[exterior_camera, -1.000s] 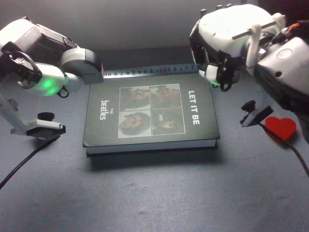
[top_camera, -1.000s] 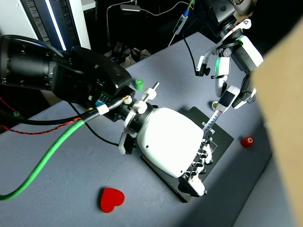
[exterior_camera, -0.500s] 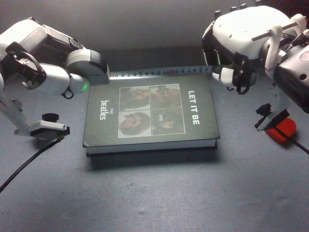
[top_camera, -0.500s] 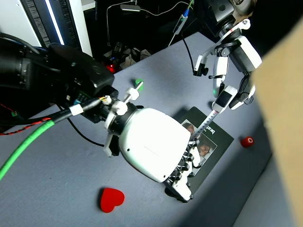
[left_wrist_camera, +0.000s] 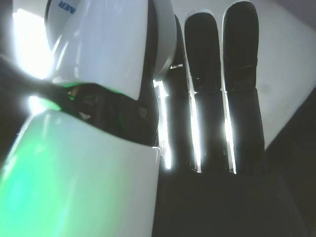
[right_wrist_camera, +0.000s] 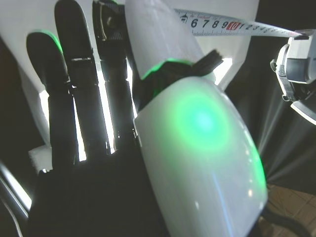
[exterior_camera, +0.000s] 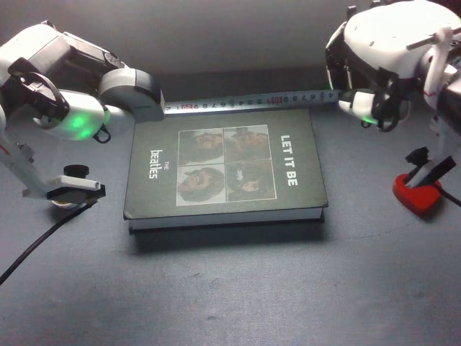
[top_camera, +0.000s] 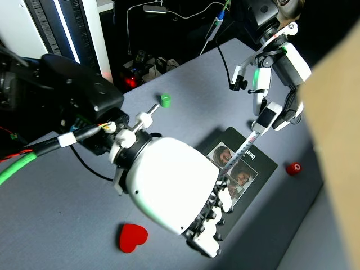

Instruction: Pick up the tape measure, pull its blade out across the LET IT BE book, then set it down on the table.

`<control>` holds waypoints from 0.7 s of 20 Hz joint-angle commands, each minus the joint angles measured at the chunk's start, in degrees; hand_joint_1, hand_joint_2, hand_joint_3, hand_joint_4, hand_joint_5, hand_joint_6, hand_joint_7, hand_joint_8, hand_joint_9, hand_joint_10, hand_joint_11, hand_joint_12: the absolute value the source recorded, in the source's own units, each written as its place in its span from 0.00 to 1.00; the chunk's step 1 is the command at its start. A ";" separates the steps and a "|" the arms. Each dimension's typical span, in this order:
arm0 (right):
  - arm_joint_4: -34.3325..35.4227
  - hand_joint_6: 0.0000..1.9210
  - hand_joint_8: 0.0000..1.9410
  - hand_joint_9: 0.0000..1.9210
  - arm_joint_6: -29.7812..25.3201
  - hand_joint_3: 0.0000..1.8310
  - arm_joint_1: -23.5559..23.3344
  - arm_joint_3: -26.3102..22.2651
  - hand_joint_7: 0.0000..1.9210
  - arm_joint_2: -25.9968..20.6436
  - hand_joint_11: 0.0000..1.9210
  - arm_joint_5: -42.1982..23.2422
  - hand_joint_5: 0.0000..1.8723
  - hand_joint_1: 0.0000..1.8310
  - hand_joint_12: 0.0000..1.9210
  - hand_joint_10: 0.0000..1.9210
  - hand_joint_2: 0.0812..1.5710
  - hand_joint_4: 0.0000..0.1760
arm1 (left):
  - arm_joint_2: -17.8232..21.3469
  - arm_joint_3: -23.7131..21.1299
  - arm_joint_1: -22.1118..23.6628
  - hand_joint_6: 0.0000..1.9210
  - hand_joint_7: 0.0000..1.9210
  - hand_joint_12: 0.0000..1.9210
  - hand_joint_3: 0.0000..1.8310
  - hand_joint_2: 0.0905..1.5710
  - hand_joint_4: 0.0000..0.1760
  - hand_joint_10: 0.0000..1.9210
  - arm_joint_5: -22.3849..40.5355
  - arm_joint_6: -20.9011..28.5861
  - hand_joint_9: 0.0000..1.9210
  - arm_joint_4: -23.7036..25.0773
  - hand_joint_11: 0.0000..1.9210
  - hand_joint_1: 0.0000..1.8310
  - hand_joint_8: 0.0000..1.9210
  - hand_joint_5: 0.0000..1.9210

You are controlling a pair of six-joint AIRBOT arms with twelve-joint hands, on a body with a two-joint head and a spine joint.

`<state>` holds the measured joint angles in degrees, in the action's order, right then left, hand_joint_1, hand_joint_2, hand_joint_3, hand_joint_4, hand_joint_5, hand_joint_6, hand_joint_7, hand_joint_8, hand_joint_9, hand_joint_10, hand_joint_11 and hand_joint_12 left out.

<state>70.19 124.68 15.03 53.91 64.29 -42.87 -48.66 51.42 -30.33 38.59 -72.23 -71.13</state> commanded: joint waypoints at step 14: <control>-5.88 0.69 0.50 0.48 -1.78 0.00 0.55 0.10 0.52 -5.60 0.29 -2.41 0.41 0.65 0.71 0.30 0.73 0.00 | 1.07 0.53 0.73 0.42 0.58 0.56 0.00 0.67 0.00 0.63 5.30 -0.20 0.48 2.33 0.43 0.76 0.41 0.52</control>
<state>67.81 122.30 15.99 53.65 59.55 -40.05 -48.40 51.53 -30.33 38.22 -72.34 -71.20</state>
